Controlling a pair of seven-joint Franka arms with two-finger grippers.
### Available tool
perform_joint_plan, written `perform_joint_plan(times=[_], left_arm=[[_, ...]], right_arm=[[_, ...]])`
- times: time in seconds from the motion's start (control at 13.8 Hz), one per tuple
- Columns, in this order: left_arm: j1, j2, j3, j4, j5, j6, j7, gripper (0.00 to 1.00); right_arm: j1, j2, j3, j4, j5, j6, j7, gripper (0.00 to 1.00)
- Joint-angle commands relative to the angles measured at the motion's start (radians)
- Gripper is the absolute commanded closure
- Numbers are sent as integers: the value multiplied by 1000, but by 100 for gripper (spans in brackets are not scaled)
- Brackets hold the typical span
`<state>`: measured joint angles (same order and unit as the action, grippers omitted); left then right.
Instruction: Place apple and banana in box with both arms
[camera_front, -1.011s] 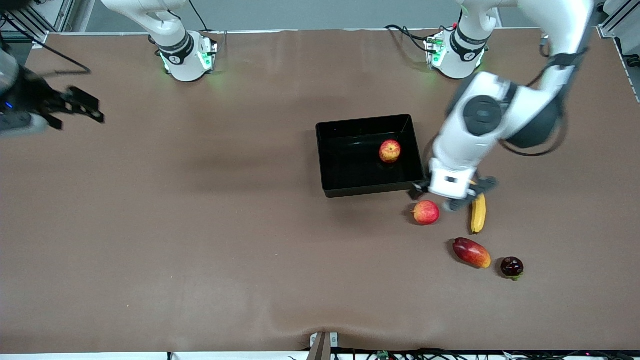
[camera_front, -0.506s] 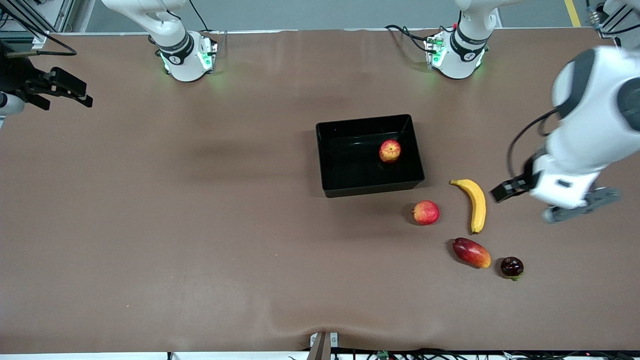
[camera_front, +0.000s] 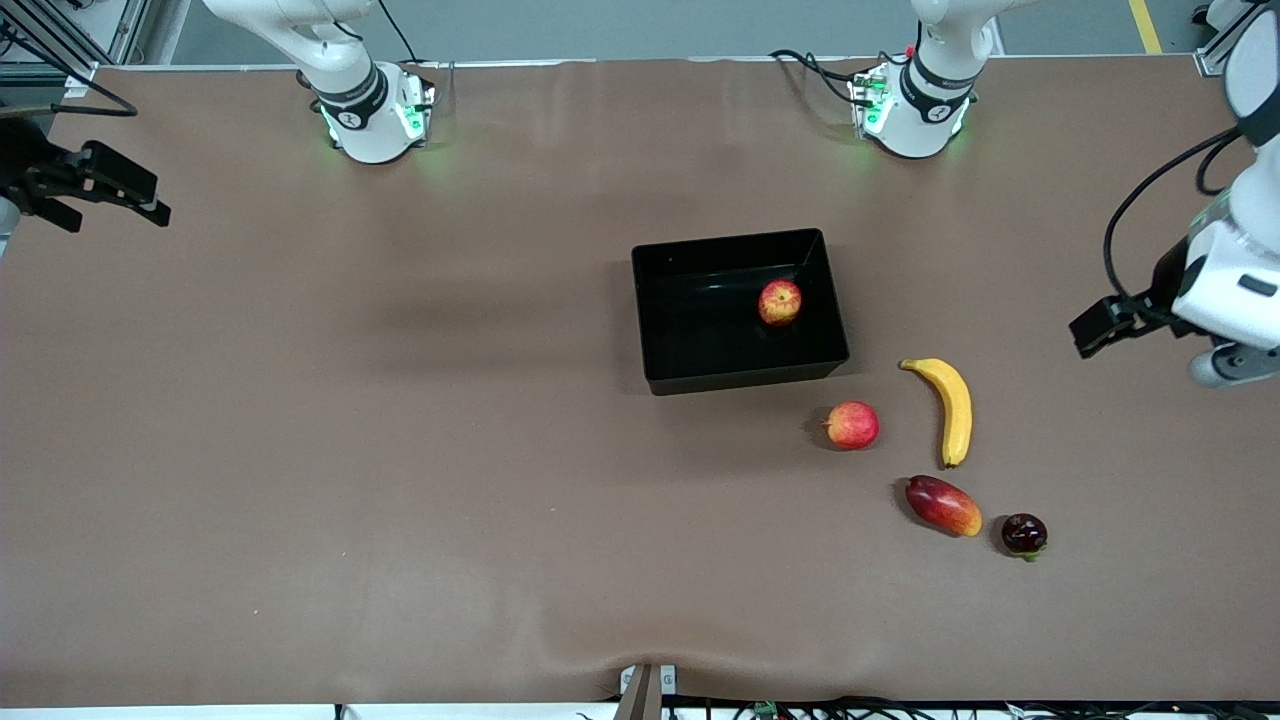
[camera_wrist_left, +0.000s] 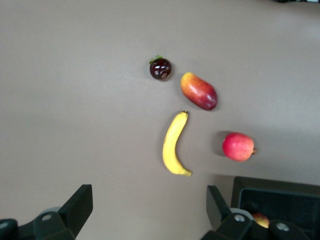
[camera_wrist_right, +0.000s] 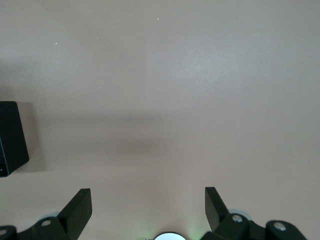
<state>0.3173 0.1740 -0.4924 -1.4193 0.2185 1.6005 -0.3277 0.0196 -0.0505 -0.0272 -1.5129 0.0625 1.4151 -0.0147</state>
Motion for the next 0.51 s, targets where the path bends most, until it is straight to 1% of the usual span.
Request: perform_joint_plan(times=[0.0,0.07,0.14,0.29,0.43], left_arm=[[-12,-79,81,-24,-50,-34,106,0],[-70,-91,145,-38,-71,-46,142,0],[-113,-125,203,-68,-103,-65,168,0],[-199,-174,306,-105,-123,-74,188,0],[-274,-223,383,-151,-133,-88,196,0]], right_arm=[[-27,20,15,37,-1,-18,-5,0],[-27,20,15,37,-1,-18,-1,0],[-27,21,15,37,0,-18,4,0],[-27,27,15,37,-3,-16,4,0],[-24,34,16,36,-3,-10,16,0]])
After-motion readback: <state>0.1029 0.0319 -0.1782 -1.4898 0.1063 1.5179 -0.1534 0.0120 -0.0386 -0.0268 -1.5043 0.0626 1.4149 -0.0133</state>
